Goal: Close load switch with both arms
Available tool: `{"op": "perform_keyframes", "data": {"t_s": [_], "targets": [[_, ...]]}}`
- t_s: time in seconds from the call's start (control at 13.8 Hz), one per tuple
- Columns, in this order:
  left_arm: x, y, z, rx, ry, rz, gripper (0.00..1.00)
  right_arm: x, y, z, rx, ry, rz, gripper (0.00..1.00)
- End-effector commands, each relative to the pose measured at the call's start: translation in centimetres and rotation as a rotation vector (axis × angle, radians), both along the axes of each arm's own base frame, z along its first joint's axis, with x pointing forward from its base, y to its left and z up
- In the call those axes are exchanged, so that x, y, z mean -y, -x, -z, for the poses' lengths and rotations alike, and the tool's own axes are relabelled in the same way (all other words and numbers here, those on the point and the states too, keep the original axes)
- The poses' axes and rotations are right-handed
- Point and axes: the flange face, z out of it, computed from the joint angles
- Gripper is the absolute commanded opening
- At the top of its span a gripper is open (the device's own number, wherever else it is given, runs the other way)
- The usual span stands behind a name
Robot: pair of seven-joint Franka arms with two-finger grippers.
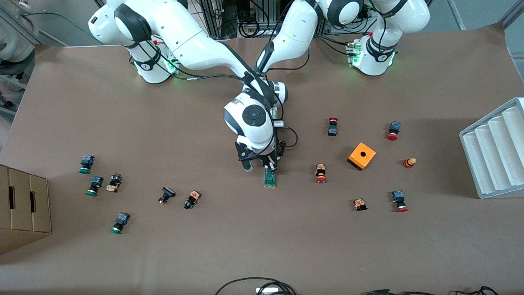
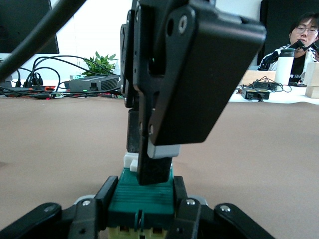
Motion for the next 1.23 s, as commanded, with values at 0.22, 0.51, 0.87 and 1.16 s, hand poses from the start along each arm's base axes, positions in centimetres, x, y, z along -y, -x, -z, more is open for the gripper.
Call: {"op": "perform_keyframes", "data": {"t_s": [0.22,0.51,0.87,1.16], "targets": [[0.9,0.1,0.5,0.025,0.234,0.028,0.50,-0.2,-0.2,0.4,0.036,-0.005,0.000,0.31],[1.0,0.2,0.5,0.024,0.235,0.030,0.50,-0.1,-0.4,0.0,0.038,-0.009,0.004,0.23],[1.3,0.2,0.2,0.026,0.223,0.031,0.49,0.6,-1.3,-0.2,0.039,-0.015,0.027,0.22],[1.3,0.2,0.3,0.026,0.222,0.031,0.49,1.1,-2.2,-0.7,0.044,-0.025,0.046,0.22]]}}
